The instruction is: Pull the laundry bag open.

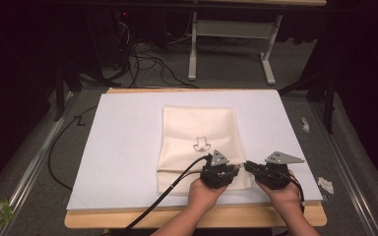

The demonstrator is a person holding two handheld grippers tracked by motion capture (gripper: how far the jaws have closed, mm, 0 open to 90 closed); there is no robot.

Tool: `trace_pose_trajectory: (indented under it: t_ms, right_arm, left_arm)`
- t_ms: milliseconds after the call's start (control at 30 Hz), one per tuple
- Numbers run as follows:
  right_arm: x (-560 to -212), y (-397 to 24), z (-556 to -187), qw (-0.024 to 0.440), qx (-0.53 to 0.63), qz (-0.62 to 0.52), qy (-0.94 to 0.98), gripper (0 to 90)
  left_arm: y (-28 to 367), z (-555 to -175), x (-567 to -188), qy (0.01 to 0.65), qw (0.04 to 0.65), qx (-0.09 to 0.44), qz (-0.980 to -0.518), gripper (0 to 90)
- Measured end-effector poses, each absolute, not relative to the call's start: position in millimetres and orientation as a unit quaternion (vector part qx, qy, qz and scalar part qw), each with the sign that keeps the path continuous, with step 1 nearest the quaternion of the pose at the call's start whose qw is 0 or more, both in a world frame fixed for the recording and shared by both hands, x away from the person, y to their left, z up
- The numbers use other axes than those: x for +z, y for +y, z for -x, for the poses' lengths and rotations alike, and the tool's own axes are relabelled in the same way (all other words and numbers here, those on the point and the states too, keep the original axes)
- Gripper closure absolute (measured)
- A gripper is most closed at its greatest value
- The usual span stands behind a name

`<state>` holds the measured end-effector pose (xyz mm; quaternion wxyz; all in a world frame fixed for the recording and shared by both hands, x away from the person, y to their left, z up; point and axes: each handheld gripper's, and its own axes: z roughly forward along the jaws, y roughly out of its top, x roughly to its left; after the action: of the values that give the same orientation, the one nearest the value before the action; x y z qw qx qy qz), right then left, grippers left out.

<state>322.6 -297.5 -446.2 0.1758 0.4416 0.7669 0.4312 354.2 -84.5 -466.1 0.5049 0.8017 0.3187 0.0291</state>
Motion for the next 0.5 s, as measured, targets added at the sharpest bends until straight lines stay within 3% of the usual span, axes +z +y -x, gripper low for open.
trace_pose_trajectory:
  t_ms: [500]
  right_arm:
    - [-444.0, -297.1, -321.4, 0.175, 0.436, -0.441, 0.765, 84.3]
  left_arm:
    - [-90.8, -353.8, -462.4, 0.318, 0.509, 0.038, -0.799, 87.1]
